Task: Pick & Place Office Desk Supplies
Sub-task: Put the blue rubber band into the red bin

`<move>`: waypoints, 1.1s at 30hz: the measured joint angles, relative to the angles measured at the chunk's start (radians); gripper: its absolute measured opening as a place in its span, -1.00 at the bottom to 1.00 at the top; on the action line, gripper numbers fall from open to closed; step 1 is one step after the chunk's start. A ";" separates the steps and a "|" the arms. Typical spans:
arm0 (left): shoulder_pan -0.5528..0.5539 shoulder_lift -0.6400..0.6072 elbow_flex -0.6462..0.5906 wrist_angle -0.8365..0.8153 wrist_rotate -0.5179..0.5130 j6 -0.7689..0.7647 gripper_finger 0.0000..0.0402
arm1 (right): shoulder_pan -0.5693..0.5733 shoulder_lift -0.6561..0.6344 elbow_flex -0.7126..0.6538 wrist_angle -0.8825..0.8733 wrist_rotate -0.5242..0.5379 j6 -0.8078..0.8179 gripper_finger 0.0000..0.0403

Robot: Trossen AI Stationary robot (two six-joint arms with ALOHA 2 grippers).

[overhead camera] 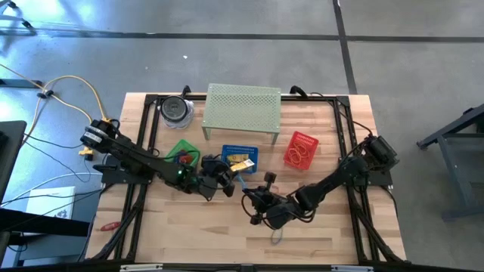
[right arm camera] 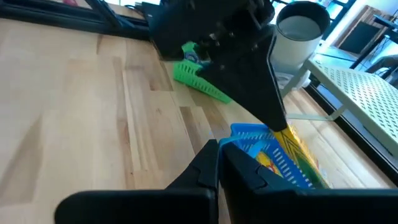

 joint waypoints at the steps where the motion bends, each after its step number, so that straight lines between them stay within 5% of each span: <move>1: 0.003 0.000 0.000 -0.010 -0.004 0.000 -0.14 | 0.000 0.000 0.000 0.001 -0.004 0.000 -0.99; 9: 0.030 0.001 -0.002 -0.119 -0.014 -0.035 0.08 | 0.002 0.000 0.001 0.005 -0.011 0.000 -0.99; 33: -0.115 -0.063 -0.002 0.054 -0.054 0.313 0.09 | 0.078 -0.001 0.001 0.003 0.036 -0.016 -0.99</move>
